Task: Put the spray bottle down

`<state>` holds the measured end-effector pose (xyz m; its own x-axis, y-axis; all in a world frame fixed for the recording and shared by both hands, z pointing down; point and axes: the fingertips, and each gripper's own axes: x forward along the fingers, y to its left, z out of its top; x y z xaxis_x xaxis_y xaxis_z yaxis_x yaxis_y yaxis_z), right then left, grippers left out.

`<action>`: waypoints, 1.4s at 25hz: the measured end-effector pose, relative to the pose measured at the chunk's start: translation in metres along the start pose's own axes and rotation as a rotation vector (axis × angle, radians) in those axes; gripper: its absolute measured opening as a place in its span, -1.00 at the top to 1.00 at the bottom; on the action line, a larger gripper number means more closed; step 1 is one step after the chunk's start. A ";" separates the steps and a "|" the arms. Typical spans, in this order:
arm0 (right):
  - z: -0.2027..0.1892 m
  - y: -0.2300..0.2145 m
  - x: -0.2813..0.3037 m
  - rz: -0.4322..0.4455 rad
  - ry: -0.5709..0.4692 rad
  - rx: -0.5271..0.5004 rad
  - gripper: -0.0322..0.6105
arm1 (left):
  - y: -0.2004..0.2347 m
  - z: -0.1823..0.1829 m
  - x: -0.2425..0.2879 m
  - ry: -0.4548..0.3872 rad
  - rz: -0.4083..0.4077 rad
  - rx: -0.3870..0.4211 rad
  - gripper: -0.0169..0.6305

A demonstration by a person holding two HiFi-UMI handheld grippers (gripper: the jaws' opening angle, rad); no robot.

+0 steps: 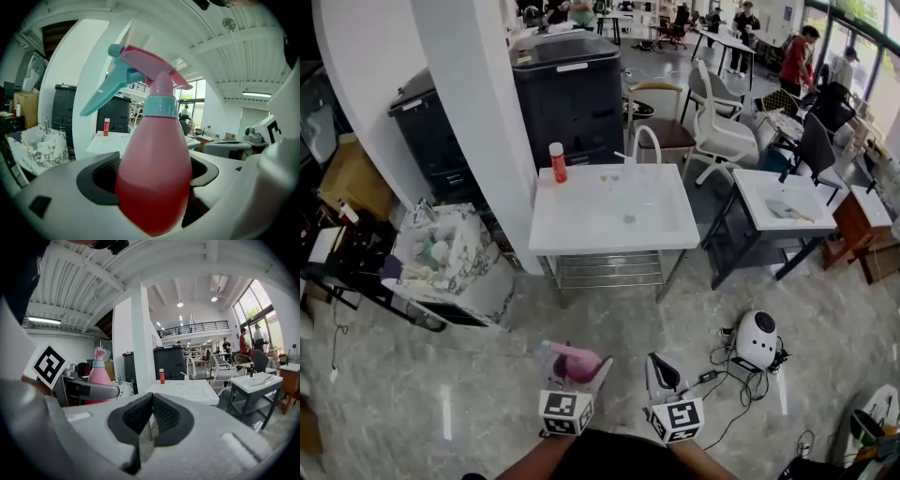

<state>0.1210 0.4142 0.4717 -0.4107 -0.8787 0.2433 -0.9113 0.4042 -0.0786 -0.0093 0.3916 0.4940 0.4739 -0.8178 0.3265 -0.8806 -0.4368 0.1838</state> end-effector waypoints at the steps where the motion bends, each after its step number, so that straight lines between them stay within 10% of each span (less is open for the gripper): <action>1: 0.002 -0.004 0.014 0.001 0.005 -0.004 0.90 | 0.009 0.004 0.010 0.000 0.004 0.000 -0.36; 19: 0.075 -0.045 0.269 -0.092 0.067 -0.014 0.90 | 0.183 0.087 0.189 0.047 -0.098 -0.009 -0.36; 35: 0.087 -0.039 0.343 -0.107 0.071 -0.017 0.90 | 0.257 0.108 0.229 0.022 -0.096 -0.009 -0.36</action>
<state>0.0130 0.0746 0.4741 -0.3076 -0.8969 0.3177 -0.9489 0.3140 -0.0322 -0.1281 0.0517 0.5159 0.5564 -0.7637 0.3275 -0.8309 -0.5095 0.2234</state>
